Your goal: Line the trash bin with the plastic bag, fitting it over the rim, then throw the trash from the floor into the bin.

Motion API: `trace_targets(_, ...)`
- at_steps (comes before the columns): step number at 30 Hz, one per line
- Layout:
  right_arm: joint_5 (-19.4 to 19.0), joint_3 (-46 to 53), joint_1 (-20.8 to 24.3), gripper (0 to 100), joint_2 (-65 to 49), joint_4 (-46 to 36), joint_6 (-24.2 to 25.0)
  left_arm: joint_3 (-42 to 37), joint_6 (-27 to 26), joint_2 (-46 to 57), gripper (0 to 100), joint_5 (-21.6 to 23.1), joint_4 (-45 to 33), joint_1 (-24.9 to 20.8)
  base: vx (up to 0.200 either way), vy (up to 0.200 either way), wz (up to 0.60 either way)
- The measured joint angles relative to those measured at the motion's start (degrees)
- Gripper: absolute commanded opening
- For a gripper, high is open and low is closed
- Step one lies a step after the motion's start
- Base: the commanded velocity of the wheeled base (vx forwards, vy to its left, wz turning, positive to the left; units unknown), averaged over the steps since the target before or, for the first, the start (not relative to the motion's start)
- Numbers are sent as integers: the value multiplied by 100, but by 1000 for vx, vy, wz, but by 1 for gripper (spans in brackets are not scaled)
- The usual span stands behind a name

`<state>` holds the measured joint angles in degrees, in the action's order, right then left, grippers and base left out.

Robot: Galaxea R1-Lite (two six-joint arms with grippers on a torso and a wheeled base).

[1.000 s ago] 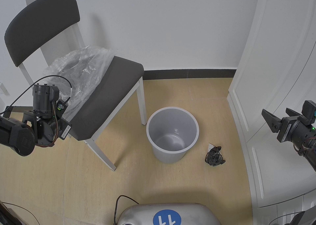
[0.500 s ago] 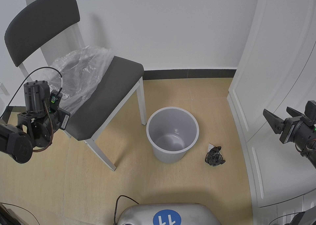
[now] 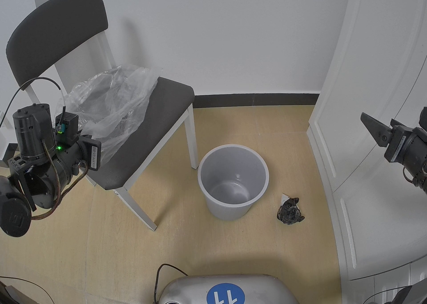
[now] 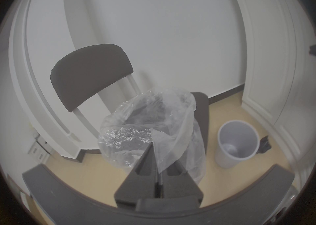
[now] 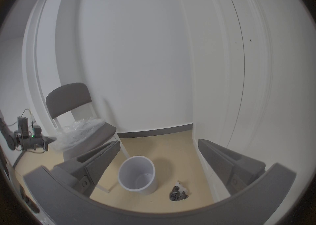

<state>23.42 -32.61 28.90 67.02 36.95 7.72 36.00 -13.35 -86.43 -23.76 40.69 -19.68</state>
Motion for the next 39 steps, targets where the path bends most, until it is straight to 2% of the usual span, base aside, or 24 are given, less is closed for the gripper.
trace_targets(7,-32,-236,28,100,773,66,706,-85,998,341,0,474,22,-358,0,0,0)
trace_targets(11,-65,-245,91,100,1068,88,840,-105,1237,452,0,564,222,-494,0,0,0)
trace_targets(18,-174,-215,168,100,1434,167,886,-138,1289,516,0,679,547,-755,0,0,0)
trace_targets(25,-552,-190,288,100,1742,306,1125,-205,1310,630,0,707,630,-1113,0,0,0)
trace_targets(34,-601,-256,561,100,2038,352,1212,-249,1319,890,0,712,633,-1337,0,0,0)
trace_targets(39,-585,-296,692,100,2292,827,1273,-244,1353,992,0,753,633,-1392,0,0,0)
